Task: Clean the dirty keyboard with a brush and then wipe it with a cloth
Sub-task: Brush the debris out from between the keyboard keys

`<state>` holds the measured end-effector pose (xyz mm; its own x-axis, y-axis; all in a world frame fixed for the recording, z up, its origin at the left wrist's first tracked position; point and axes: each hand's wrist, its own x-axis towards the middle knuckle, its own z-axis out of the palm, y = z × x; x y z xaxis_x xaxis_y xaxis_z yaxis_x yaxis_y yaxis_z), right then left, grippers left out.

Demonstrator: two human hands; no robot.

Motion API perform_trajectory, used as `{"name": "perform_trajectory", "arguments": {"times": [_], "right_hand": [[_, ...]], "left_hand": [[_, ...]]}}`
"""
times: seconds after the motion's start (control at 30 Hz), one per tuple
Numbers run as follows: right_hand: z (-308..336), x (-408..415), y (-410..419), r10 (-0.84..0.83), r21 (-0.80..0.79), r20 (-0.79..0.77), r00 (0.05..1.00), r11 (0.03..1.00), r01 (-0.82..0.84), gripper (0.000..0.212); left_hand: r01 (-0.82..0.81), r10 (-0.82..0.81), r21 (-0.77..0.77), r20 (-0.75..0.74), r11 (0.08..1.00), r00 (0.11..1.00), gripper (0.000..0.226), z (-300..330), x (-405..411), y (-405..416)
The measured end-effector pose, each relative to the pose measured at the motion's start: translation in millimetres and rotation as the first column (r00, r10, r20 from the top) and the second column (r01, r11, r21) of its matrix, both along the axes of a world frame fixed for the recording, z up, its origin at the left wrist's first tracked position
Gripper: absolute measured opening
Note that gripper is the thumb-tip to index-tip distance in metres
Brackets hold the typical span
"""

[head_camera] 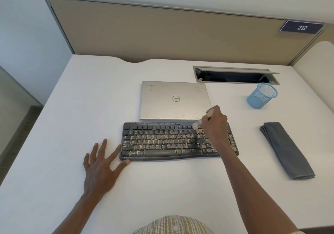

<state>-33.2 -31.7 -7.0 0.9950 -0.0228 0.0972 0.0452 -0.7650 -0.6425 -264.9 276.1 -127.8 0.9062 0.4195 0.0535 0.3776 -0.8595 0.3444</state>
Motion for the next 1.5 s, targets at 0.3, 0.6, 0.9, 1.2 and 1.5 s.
{"name": "perform_trajectory", "arguments": {"times": [0.3,0.6,0.9,1.2,1.5], "right_hand": [[-1.5,0.8,-5.5,-0.031,0.069,0.07,0.997,0.997,0.026,0.01],[3.9,0.9,-0.6,0.03,-0.035,0.038,0.999,0.999,-0.028,0.008],[2.4,-3.5,-3.3,0.065,-0.041,0.046,0.997,0.997,-0.063,0.008],[21.9,-5.7,11.7,0.264,0.047,0.011,0.964,0.963,-0.264,0.009],[10.6,-2.2,17.9,0.532,-0.05,-0.1,0.841,0.841,-0.538,0.018]], "left_hand": [[-0.002,0.002,-0.004,-0.006,1.0,1.0,0.077,0.3,0.2,-0.1],[-0.002,0.002,-0.009,-0.005,1.0,1.0,0.079,0.5,0.3,0.1],[0.0,0.0,-0.002,-0.007,1.0,1.0,0.078,-0.4,0.0,0.7],[-0.006,0.006,-0.019,-0.009,1.0,1.0,0.078,0.3,0.2,0.2],[-0.005,0.005,-0.017,-0.004,1.0,1.0,0.076,0.3,0.3,0.1]]}}
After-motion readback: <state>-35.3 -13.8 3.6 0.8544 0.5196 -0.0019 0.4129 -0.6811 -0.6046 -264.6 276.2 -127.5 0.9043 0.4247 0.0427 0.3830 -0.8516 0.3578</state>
